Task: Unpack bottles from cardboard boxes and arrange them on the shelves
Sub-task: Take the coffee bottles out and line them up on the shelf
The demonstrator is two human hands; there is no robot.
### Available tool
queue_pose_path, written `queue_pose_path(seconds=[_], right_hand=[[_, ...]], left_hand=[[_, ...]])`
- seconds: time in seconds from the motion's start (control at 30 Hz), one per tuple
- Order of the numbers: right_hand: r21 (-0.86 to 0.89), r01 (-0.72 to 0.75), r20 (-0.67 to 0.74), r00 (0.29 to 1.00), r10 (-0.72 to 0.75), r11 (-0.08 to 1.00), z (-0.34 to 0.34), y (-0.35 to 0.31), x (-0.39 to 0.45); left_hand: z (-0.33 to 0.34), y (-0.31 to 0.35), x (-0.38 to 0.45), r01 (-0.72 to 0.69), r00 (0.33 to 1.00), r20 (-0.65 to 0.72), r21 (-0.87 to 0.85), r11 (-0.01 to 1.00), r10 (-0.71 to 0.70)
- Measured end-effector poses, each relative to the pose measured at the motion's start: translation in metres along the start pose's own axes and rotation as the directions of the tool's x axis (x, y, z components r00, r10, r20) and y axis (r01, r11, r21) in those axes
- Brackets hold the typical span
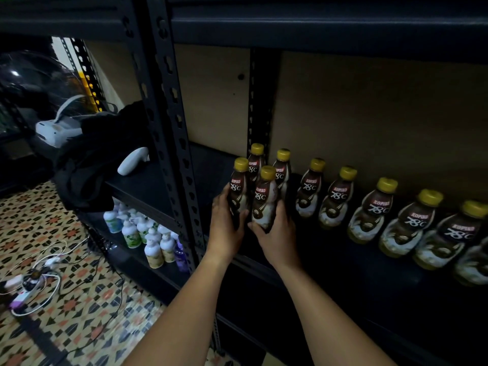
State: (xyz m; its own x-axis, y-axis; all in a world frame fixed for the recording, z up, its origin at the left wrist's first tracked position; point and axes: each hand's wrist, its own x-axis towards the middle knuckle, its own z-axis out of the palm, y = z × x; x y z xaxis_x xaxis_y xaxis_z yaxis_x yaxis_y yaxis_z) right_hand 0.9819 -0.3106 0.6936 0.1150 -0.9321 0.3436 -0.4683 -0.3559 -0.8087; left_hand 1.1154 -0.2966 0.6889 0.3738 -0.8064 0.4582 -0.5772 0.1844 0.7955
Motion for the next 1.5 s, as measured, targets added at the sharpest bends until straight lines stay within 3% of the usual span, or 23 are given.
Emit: queue_pose_path(seconds=[0.9, 1.0, 1.17, 1.27, 1.4, 1.5], right_hand=[[-0.001, 0.008, -0.005, 1.000, -0.008, 1.000, -0.002, 0.000, -0.001], [0.032, -0.023, -0.002, 1.000, 0.023, 0.999, -0.007, -0.006, -0.005], [0.133, -0.078, -0.018, 0.996, 0.082, 0.988, -0.028, -0.007, -0.032], [0.170, 0.038, -0.097, 0.995, -0.022, 0.985, -0.053, 0.000, -0.073], [0.112, 0.240, -0.259, 0.944, -0.205, 0.964, -0.080, 0.030, -0.140], [0.032, 0.179, -0.207, 0.964, -0.169, 0.983, -0.080, 0.085, -0.189]], left_hand=[[0.001, -0.003, -0.002, -0.033, 0.999, -0.022, 0.004, 0.999, 0.033], [0.001, 0.002, -0.007, 0.017, 1.000, -0.024, -0.012, 1.000, -0.017], [-0.004, 0.019, -0.041, 0.030, 0.987, -0.155, -0.091, 0.995, -0.044], [0.000, 0.027, -0.090, -0.032, 0.974, -0.228, -0.142, 0.989, -0.001], [0.024, 0.012, -0.161, -0.033, 0.990, -0.142, -0.154, 0.987, 0.011], [0.051, -0.024, -0.209, 0.017, 1.000, 0.008, -0.089, 0.996, -0.016]])
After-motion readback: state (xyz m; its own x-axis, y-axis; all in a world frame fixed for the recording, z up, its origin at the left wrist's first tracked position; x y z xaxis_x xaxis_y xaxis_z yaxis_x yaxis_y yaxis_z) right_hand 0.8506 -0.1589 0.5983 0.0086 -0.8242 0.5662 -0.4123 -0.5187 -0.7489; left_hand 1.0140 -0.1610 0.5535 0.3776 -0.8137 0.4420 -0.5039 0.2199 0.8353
